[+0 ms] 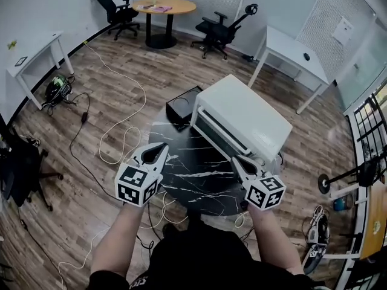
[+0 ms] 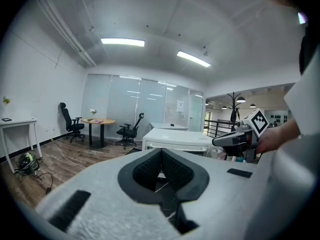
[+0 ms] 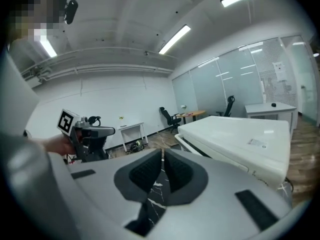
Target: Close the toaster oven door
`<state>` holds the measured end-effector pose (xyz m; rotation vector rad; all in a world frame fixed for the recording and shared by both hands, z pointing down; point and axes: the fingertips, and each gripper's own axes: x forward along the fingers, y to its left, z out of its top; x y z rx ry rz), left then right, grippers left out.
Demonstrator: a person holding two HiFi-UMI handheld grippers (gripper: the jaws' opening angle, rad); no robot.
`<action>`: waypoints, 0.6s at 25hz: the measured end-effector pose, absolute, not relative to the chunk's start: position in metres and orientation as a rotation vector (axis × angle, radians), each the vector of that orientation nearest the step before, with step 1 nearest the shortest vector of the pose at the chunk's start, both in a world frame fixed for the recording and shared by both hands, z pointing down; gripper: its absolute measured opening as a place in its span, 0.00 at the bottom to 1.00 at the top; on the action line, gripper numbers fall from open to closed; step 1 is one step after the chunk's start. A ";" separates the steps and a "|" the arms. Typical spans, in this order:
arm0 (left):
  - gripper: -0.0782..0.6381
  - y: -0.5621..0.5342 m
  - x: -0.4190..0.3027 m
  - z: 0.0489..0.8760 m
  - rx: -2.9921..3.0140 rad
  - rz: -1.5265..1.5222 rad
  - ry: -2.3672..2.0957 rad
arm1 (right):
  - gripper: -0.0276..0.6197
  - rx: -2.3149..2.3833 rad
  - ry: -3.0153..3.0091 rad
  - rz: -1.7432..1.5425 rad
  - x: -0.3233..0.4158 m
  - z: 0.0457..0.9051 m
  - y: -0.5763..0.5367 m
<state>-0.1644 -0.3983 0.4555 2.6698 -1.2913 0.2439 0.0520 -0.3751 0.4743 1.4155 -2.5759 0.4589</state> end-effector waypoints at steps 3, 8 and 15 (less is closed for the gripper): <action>0.12 -0.393 -0.159 0.450 2.680 0.204 -1.272 | 0.05 1.374 -2.602 0.431 0.038 0.462 -0.365; 0.12 -0.377 -0.155 0.441 2.673 0.179 -1.298 | 0.05 1.254 -2.698 0.344 0.017 0.438 -0.356; 0.12 -0.383 -0.149 0.412 2.657 0.196 -1.443 | 0.05 1.136 -2.855 0.032 0.023 0.382 -0.349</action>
